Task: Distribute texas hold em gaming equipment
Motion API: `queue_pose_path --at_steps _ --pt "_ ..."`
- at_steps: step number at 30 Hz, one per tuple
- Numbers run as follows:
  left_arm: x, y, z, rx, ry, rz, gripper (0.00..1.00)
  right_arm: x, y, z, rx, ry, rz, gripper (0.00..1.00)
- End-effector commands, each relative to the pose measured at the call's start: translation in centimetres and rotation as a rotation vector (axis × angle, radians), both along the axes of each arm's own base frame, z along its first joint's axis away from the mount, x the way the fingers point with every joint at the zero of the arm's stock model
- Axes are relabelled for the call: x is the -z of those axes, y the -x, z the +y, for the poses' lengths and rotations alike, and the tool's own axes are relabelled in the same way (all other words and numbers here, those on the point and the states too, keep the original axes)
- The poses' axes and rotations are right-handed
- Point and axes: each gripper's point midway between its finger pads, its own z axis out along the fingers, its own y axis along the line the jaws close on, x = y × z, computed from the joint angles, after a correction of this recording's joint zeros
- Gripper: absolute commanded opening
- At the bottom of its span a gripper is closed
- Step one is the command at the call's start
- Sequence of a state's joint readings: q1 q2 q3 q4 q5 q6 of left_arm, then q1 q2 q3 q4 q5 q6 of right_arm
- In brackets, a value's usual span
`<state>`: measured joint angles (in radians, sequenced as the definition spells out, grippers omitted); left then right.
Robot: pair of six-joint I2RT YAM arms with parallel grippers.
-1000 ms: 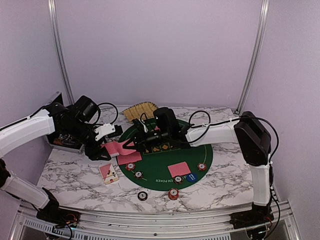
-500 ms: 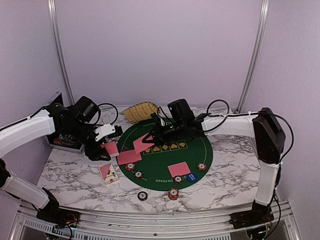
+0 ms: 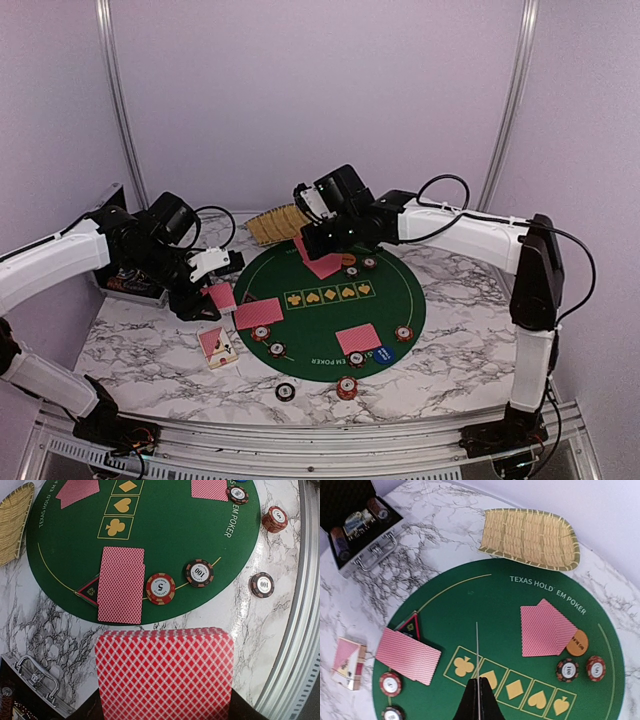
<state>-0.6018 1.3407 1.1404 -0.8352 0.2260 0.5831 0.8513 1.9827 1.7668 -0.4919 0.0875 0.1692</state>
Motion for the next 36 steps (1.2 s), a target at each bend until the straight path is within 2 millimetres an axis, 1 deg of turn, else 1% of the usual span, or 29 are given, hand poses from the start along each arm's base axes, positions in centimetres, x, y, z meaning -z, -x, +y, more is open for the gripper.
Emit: queue_pose_path --at_steps 1,5,10,12,13,15,18,21,27,32,35,36 --pt "-0.4 0.0 0.2 -0.009 0.013 -0.008 0.00 1.5 -1.8 -0.8 -0.012 0.312 -0.216 0.00" --pt "-0.5 0.1 0.4 -0.012 0.011 -0.007 0.00 2.6 -2.0 0.0 -0.058 0.449 -0.334 0.00" --pt "-0.5 0.3 0.8 -0.018 0.009 -0.006 0.00 4.1 -1.3 1.3 -0.153 0.477 -0.421 0.00" --pt "-0.6 0.3 0.9 -0.019 0.009 -0.007 0.00 5.4 -0.8 1.6 -0.213 0.484 -0.434 0.00" --pt "-0.6 0.4 1.0 -0.020 0.010 -0.006 0.00 5.6 -0.6 2.0 -0.243 0.481 -0.449 0.00" --pt "-0.8 0.5 1.0 -0.019 0.014 -0.007 0.00 7.2 0.2 2.1 -0.310 0.504 -0.474 0.00" --pt "-0.8 0.6 1.1 -0.021 0.015 -0.004 0.00 8.6 1.0 2.4 -0.384 0.545 -0.528 0.00" --pt "-0.7 0.7 1.2 -0.018 0.014 -0.006 0.00 9.8 1.3 2.3 -0.424 0.575 -0.542 0.00" --pt "-0.6 0.6 1.2 -0.019 0.013 -0.002 0.00 10.7 2.1 3.1 -0.493 0.537 -0.571 0.00" --pt "-0.6 0.6 1.3 -0.019 0.013 -0.002 0.00 12.3 2.7 3.7 -0.542 0.526 -0.532 0.00" --pt "-0.6 0.5 1.3 -0.020 0.013 -0.002 0.00 13.1 3.4 3.8 -0.578 0.512 -0.492 0.00" --pt "-0.6 0.5 1.3 -0.020 0.013 -0.001 0.00 13.4 3.8 3.7 -0.596 0.515 -0.467 0.02"
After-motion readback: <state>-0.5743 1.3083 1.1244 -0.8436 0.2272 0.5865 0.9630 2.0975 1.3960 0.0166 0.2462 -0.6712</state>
